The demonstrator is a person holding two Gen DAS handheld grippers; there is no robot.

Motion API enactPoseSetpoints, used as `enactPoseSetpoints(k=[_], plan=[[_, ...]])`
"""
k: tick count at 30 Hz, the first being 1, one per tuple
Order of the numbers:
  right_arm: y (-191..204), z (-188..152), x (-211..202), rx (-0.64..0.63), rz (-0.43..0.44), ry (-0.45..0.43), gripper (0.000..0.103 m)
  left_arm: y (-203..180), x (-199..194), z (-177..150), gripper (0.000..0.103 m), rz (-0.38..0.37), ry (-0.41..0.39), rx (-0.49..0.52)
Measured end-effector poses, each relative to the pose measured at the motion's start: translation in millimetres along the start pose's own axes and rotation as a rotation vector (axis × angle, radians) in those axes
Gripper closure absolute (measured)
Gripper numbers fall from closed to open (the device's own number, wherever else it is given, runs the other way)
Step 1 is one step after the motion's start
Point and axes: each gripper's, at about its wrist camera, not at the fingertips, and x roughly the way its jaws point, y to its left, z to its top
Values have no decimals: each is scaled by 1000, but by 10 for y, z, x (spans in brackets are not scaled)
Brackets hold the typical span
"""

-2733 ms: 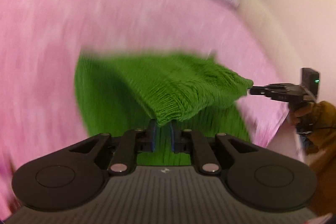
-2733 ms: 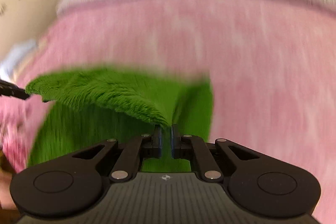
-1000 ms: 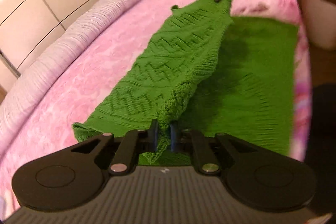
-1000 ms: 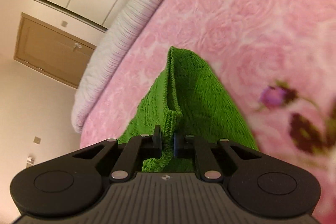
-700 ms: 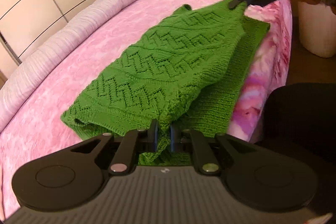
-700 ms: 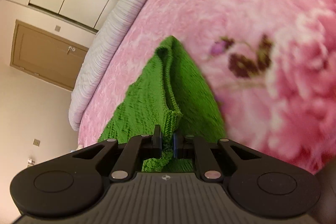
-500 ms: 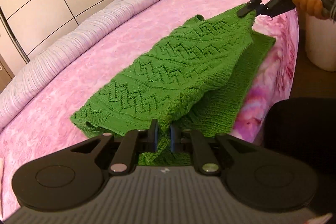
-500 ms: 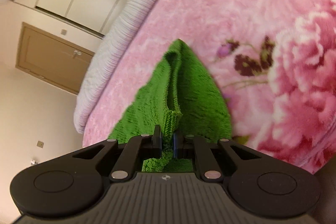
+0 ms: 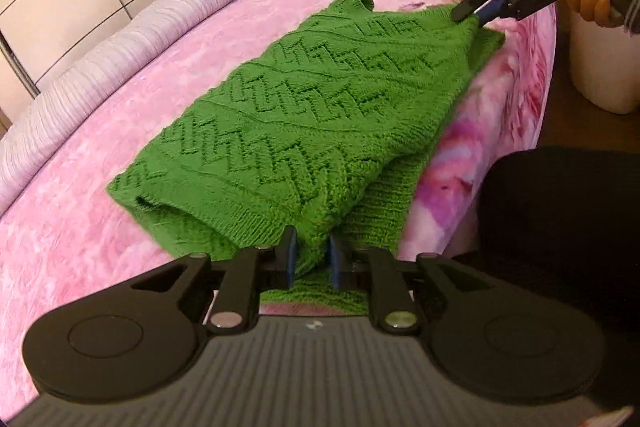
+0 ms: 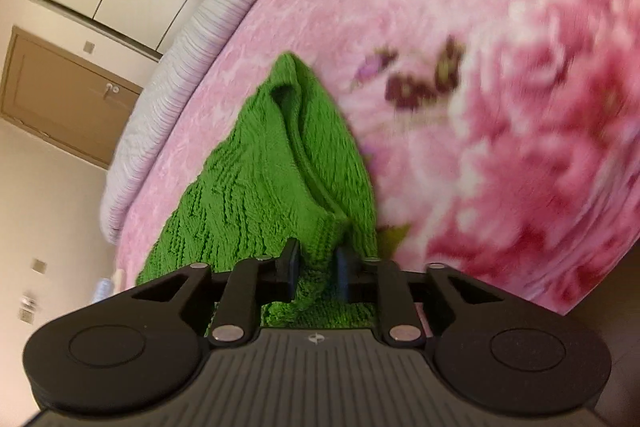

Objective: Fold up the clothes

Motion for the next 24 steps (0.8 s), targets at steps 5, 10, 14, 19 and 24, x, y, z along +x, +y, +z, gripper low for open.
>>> enactPoseSetpoints(k=[5, 10, 14, 19, 24], plan=[[399, -3, -206, -236, -61, -82, 66, 278, -283, 188, 88, -43, -60, -294], [788, -224, -42, -452, -70, -76, 66, 190, 31, 390, 88, -58, -28, -442], [831, -532, 244, -586, -147, -20, 59, -3, 265, 275, 88, -15, 27, -490], [832, -782, 309, -720, -209, -30, 59, -43, 301, 261, 85, 19, 74, -546], [933, -725, 93, -648, -236, -34, 48, -74, 160, 417, 67, 98, 139, -552]])
